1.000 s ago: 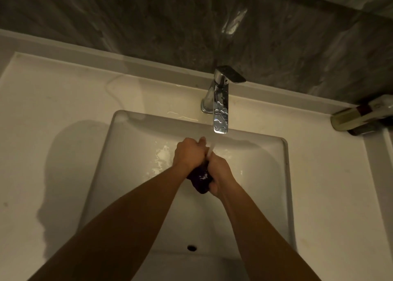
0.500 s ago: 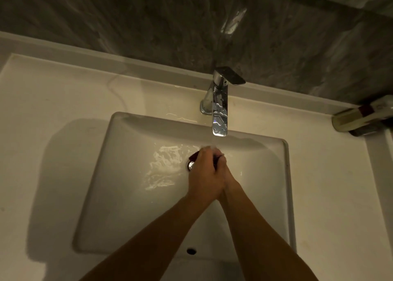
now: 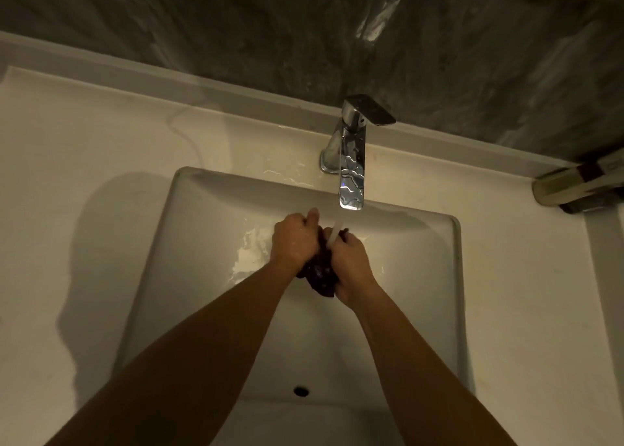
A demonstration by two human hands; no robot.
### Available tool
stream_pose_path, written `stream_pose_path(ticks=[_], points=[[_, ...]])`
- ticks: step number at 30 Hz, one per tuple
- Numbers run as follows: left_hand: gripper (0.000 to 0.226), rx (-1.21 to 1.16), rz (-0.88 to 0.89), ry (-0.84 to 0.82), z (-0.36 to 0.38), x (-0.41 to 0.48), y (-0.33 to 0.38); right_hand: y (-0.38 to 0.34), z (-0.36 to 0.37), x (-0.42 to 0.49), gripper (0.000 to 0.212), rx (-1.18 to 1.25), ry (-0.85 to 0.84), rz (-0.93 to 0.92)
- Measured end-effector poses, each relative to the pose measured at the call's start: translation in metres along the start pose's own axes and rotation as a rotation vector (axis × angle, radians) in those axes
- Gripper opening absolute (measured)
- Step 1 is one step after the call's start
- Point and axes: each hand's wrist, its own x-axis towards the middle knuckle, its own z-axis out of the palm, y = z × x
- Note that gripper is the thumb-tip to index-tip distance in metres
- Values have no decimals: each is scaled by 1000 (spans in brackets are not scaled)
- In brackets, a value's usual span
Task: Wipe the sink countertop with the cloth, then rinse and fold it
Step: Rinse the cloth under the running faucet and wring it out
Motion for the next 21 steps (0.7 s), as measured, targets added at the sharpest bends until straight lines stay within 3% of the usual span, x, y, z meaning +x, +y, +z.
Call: stream_pose_path(ticks=[3,5,7,10,11,13,15,17,20,21], points=[[43,-118,-135,-57,-1,4,-20,3,-15,-5,19,-9,98,-143],[21,-337,-234,-146,-2,-4,-25,10,-21,-1,24,84,184,-80],[18,-431,-226,-173,-1,-16,-20,17,-25,4,28,164,220,25],[15,-321,-41,-94,10,-47,0,17,-19,-3,34,281,100,215],[15,-265,25,-71,15,-59,6,19,-15,-3,41,289,46,232],[20,-90,166,0,22,-76,13,23,-9,1,33,268,25,194],[27,58,272,100,24,-76,14,32,-3,12,32,272,80,226],[32,112,279,126,19,-64,17,19,9,-2,35,166,95,211],[38,111,207,66,11,-42,20,11,12,-9,39,504,36,290],[38,112,207,55,9,-34,19,12,10,-7,36,514,29,299]])
